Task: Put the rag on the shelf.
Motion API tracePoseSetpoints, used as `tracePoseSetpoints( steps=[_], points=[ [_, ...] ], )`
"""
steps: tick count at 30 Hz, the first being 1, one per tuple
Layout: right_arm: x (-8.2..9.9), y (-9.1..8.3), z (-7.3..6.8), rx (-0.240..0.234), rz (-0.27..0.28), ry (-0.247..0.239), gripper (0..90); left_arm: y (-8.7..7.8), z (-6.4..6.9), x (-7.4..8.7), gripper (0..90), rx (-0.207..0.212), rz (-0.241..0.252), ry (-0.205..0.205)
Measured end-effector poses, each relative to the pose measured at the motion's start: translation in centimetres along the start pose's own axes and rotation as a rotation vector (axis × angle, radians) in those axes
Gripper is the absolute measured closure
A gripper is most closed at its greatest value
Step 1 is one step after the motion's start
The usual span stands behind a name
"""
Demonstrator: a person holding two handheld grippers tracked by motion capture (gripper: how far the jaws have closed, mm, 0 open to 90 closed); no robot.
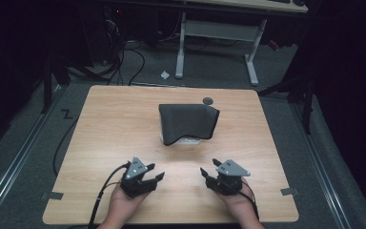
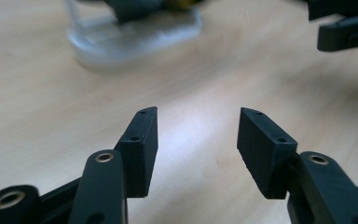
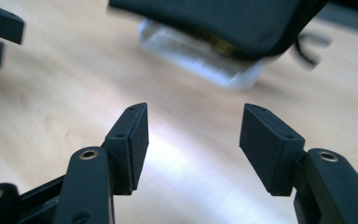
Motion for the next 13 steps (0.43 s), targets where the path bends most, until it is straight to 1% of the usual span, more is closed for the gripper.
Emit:
tracePoseSetpoints(
  steps=[1, 2, 3, 4, 5, 6, 8, 9, 13],
  points=[
    [0.6, 0.3, -0.5, -0.016, -0.024, -0.006, 43.6, 0.4, 0.6, 0.3, 47.1, 0.016, -0.023, 0.019],
    [1.0, 0.7, -0.9, -0.034, -0.048, -0.019, 43.4, 0.6, 1.0, 0.4, 46.7, 0.016, -0.038, 0.051],
    [1.2, 0.9, -1.1, -0.034, -0.066, -0.045, 43.3, 0.8, 1.2, 0.4, 46.7, 0.008, -0.039, 0.073],
    [1.3, 1.1, -1.2, -0.029, -0.076, -0.062, 43.4, 0.8, 1.2, 0.4, 46.7, 0.003, -0.043, 0.085],
    [1.4, 1.3, -1.2, -0.032, -0.075, -0.058, 43.4, 0.8, 1.1, 0.3, 46.4, 0.008, -0.038, 0.074],
    [1.3, 1.4, -1.1, -0.035, -0.075, -0.048, 43.4, 0.8, 0.8, 0.2, 46.4, 0.020, -0.031, 0.048],
    [1.3, 1.5, -1.0, -0.033, -0.073, -0.054, 43.4, 0.6, 0.4, 0.2, 46.4, 0.027, -0.024, 0.018],
    [1.4, 1.5, -1.0, -0.030, -0.078, -0.056, 43.4, 0.5, 0.1, 0.3, 46.4, 0.023, -0.023, 0.011],
    [1.7, 1.5, -0.7, -0.038, -0.085, -0.042, 43.5, 0.4, -0.6, 0.6, 46.7, 0.008, -0.028, -0.011]
  ],
)
Point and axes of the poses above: each handheld gripper's, and its own axes: y roughly forward along the jaws, x roughly out of its underside, z roughly to its right, the point moved 2 cm from there along y, roughly forward along the jaws, and after that the axes turned 3 degrees about -x, right-handed, at the moved point
